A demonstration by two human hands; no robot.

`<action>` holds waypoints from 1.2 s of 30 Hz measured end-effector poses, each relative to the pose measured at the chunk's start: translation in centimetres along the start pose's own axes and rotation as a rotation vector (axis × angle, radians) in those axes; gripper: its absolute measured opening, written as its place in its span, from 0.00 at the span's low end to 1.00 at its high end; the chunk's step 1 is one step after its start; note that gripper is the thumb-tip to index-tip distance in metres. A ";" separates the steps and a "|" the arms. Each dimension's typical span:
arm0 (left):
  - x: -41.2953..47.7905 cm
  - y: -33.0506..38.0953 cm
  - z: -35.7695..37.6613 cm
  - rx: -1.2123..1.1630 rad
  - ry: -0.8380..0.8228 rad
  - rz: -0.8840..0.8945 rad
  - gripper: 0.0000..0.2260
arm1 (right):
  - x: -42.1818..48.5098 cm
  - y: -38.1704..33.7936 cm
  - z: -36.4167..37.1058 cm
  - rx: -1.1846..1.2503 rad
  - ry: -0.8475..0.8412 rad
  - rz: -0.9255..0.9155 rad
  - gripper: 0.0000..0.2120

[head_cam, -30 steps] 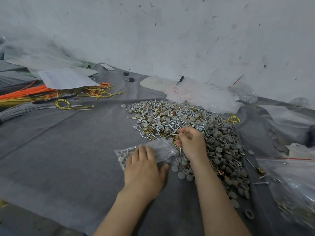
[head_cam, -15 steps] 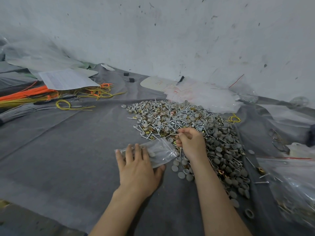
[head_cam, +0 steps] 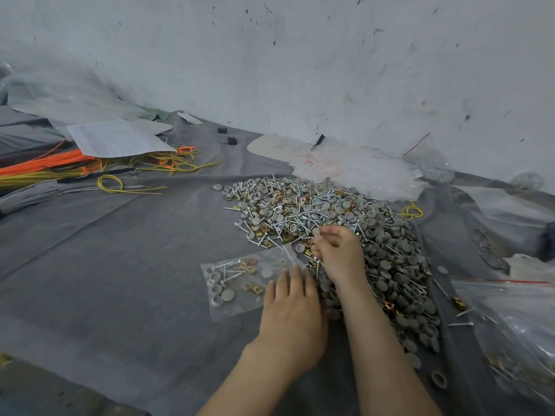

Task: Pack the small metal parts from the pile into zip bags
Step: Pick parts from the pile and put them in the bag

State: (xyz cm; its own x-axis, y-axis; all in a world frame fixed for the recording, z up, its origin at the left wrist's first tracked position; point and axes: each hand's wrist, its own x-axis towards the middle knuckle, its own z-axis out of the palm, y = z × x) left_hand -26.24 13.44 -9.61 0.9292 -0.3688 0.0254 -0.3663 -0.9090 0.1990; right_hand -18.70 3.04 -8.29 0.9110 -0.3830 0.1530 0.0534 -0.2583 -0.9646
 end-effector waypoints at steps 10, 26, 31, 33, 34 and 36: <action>0.0 -0.2 0.2 -0.001 -0.032 0.024 0.32 | -0.1 -0.1 0.0 -0.028 -0.020 -0.020 0.04; 0.0 -0.2 0.0 0.002 -0.025 0.027 0.29 | -0.2 -0.1 0.0 -0.001 -0.030 -0.011 0.05; -0.1 -0.3 0.1 0.009 -0.009 0.027 0.28 | -0.2 -0.1 0.0 -0.010 -0.033 -0.025 0.06; -0.1 -0.3 0.1 0.013 -0.012 0.028 0.28 | -0.2 -0.1 0.0 -0.013 -0.035 -0.025 0.06; -0.1 -0.3 0.0 0.014 -0.015 0.028 0.28 | -0.2 -0.1 0.0 -0.013 -0.035 -0.022 0.06; -0.1 -0.2 0.0 0.013 -0.015 0.028 0.28 | -0.1 -0.1 0.0 -0.006 -0.032 -0.011 0.06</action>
State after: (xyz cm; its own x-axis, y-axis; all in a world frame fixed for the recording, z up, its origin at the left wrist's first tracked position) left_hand -26.21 13.64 -9.68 0.9178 -0.3966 0.0156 -0.3925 -0.9009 0.1853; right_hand -18.80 3.11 -8.26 0.9229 -0.3518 0.1567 0.0611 -0.2679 -0.9615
